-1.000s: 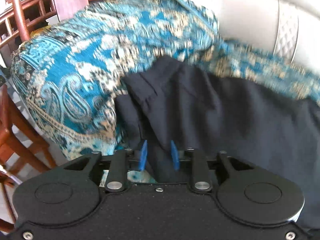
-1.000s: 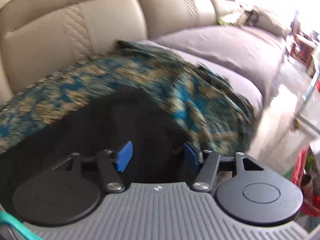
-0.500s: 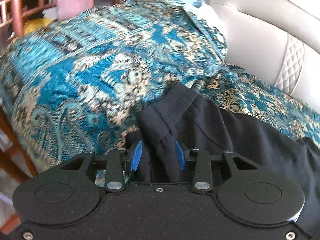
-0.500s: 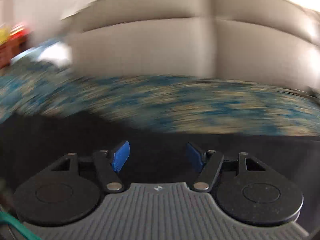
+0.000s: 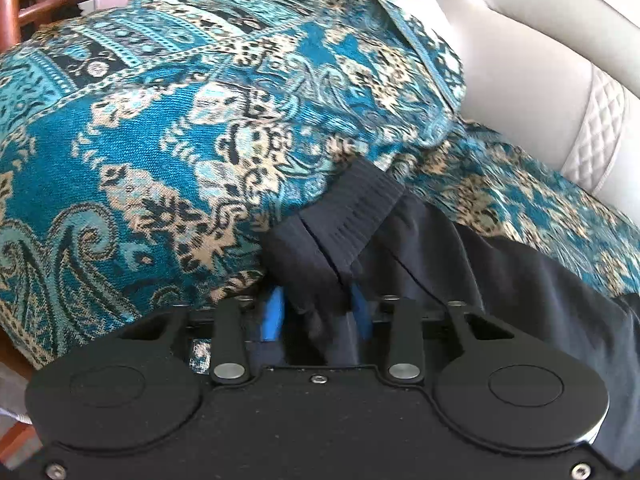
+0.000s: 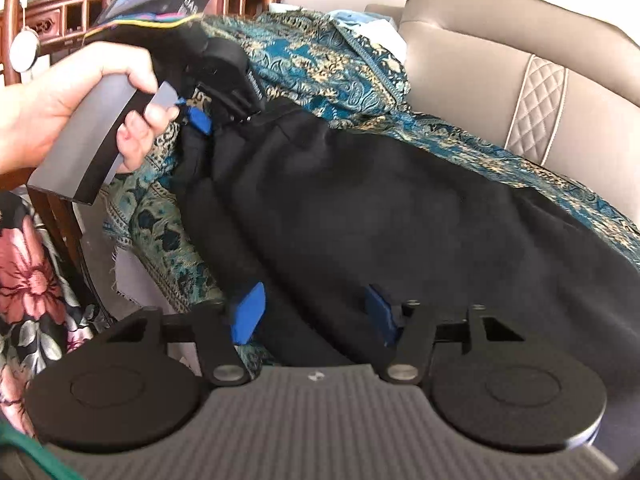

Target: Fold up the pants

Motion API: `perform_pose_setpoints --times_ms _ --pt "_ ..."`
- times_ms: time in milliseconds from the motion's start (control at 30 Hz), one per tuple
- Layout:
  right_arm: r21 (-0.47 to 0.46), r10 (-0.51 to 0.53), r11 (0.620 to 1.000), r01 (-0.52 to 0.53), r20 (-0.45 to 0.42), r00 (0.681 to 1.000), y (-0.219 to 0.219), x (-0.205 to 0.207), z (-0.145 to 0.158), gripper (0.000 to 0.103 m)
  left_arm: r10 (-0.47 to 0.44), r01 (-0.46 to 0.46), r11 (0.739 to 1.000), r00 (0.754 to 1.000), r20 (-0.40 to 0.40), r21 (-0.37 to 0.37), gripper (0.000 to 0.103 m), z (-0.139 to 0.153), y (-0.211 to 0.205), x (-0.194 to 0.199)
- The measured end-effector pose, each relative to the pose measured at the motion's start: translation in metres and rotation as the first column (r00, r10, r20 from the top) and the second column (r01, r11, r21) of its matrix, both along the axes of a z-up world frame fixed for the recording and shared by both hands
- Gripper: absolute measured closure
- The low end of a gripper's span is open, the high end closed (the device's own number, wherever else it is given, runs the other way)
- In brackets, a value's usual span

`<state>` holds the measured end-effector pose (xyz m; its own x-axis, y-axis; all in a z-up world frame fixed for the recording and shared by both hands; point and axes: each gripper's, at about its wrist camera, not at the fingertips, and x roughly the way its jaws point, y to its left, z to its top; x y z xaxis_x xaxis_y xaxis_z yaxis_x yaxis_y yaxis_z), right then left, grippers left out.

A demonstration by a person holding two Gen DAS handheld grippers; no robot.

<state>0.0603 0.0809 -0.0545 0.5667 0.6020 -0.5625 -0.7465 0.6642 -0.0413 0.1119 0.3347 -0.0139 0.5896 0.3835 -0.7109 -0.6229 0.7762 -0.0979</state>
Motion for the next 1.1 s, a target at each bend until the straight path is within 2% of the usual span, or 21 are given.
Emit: perform_pose_setpoints --times_ms 67,167,233,267,367,567,600,633,667,767,867,967,1100 --pt "0.001 -0.013 1.000 0.013 0.001 1.000 0.001 0.000 -0.001 0.039 0.004 -0.004 1.000 1.000 0.009 0.021 0.088 0.002 -0.002 -0.002" --pt "0.001 -0.030 1.000 0.030 0.012 0.999 0.003 0.001 0.000 0.048 -0.013 0.010 0.997 0.999 0.029 0.081 0.090 0.011 -0.010 -0.005" --pt "-0.005 -0.021 1.000 0.021 0.009 1.000 0.006 0.009 0.000 0.048 -0.014 0.010 0.994 0.999 0.039 0.106 0.090 0.020 -0.014 -0.008" --pt "-0.005 -0.007 1.000 0.007 0.007 1.000 0.006 0.008 0.001 0.043 -0.015 0.010 0.994 0.999 0.046 0.109 0.090 0.026 -0.015 -0.011" --pt "0.015 0.031 0.999 -0.031 -0.001 1.000 0.004 0.003 0.004 0.042 -0.027 0.019 0.993 0.998 0.061 0.119 0.091 0.042 -0.017 -0.016" --pt "-0.048 -0.005 0.999 0.007 0.033 0.999 0.007 0.002 -0.003 0.044 -0.038 0.032 0.992 0.998 0.049 0.119 0.090 0.057 -0.014 -0.032" --pt "-0.050 -0.008 0.999 0.010 0.037 0.999 0.006 0.001 -0.004 0.058 -0.037 0.031 0.992 0.998 0.046 0.123 0.090 0.056 -0.013 -0.033" --pt "-0.051 -0.011 0.999 0.013 0.042 0.999 0.005 0.000 -0.003 0.082 -0.035 0.029 0.991 0.999 0.042 0.129 0.090 0.056 -0.014 -0.040" --pt "-0.052 -0.031 0.998 0.033 0.051 0.998 0.003 -0.001 -0.002 0.098 -0.031 0.026 0.990 0.999 0.035 0.136 0.090 0.054 -0.014 -0.042" --pt "-0.025 -0.050 0.998 0.051 0.045 0.998 -0.004 -0.004 0.006 0.100 -0.016 0.014 0.990 1.000 0.016 0.142 0.090 0.047 -0.014 -0.048" --pt "-0.031 -0.026 0.999 0.027 0.050 0.998 -0.007 -0.012 0.011 0.100 -0.006 0.008 0.988 1.000 -0.013 0.156 0.090 0.039 -0.015 -0.051" --pt "-0.036 0.000 0.999 0.001 0.017 1.000 -0.008 -0.015 0.009 0.100 0.005 0.002 0.987 0.999 -0.043 0.163 0.089 0.030 -0.016 -0.053" --pt "-0.063 0.020 0.998 -0.021 -0.009 1.000 -0.004 -0.017 0.000 0.099 -0.006 0.021 0.976 0.998 -0.070 0.218 0.088 0.020 -0.024 -0.053"
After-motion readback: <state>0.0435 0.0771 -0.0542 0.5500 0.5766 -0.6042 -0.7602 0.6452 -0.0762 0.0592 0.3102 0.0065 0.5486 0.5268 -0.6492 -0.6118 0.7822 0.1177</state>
